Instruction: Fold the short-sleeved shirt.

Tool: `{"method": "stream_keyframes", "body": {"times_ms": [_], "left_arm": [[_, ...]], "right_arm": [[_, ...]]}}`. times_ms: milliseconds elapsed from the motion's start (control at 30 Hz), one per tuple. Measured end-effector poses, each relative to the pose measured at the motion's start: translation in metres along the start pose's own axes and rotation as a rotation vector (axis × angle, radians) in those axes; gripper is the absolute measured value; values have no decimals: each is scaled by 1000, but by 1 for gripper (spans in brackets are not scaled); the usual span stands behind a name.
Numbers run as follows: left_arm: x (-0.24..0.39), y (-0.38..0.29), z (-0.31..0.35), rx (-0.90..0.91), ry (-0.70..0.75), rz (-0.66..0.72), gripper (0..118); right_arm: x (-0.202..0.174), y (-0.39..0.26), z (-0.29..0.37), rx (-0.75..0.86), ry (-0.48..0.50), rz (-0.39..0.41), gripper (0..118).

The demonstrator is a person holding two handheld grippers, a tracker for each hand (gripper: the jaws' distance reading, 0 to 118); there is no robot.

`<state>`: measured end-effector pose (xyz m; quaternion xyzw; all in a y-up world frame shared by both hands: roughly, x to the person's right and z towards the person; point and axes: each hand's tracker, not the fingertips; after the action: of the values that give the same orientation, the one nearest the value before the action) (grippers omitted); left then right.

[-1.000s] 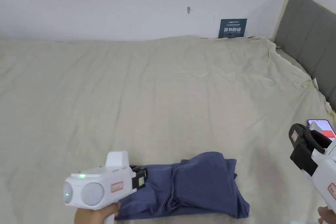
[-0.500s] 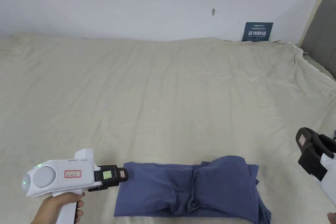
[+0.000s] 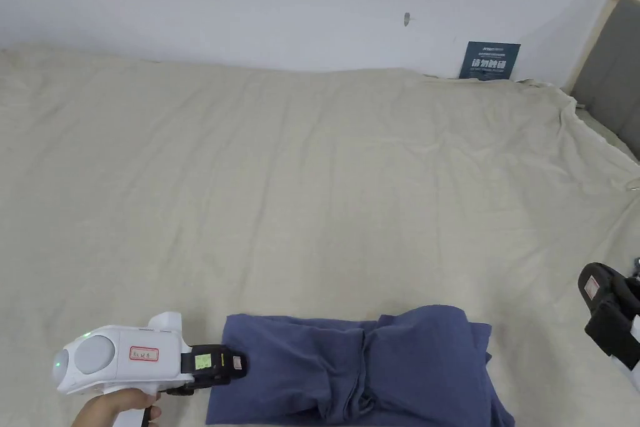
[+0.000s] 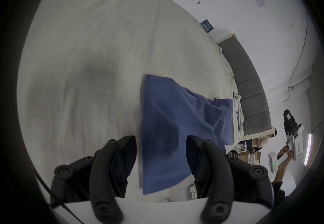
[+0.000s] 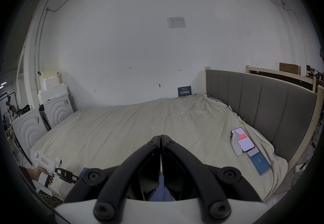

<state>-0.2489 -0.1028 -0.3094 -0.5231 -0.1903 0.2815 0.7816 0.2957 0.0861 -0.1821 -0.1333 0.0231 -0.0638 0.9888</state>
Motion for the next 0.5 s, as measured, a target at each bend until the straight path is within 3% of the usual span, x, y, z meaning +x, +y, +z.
{"method": "stream_keyframes", "body": {"times_ms": [133, 267, 500], "left_arm": [[6, 5, -14, -3, -28, -11, 58], [10, 5, -19, -11, 23, -53, 26], [32, -3, -11, 32, 108, -85, 11]], "right_arm": [[-3, 1, -4, -6, -13, 4, 0], [-1, 0, -7, -10, -14, -2, 0], [-4, -2, -10, -16, -1, -23, 0]]}}
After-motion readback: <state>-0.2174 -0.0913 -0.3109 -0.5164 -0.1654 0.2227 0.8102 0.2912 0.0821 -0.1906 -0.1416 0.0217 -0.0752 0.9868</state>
